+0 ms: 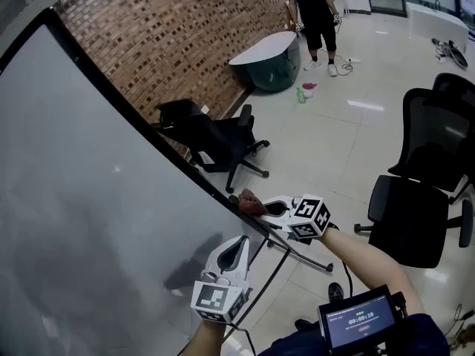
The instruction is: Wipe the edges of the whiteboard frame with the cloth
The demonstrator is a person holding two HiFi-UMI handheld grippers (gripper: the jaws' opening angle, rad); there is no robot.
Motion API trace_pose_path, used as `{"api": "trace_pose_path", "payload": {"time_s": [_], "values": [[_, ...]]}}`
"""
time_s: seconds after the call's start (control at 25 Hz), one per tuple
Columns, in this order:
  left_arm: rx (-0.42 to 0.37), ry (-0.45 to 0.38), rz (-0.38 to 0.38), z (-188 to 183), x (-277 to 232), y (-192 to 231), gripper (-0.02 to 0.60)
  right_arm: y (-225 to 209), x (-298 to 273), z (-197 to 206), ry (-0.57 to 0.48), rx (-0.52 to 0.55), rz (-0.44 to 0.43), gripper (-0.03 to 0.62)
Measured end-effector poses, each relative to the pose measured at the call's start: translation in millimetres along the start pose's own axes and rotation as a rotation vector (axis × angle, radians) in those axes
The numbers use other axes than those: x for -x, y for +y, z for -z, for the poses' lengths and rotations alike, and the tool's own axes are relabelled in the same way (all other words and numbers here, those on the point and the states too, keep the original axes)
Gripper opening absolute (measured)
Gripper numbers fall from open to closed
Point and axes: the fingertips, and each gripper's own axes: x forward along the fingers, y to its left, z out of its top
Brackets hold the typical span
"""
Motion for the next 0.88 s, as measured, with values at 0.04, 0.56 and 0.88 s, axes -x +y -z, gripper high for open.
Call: {"api": "trace_pose_path", "payload": {"time_s": [0.04, 0.56, 0.88], "values": [[0.019, 0.01, -0.012, -1, -6, 0, 0.003, -1, 1, 3, -0.001, -0.002, -0.013, 0.066], [0.068, 0.162, -0.062, 60, -28, -1, 0.004, 2, -3, 45, -0.014, -0.077, -0.145, 0.066], [0.076, 0.156, -0.049, 80, -42, -7, 0.004, 4, -3, 76, 0.032, -0.101, -0.154, 0.066]]}}
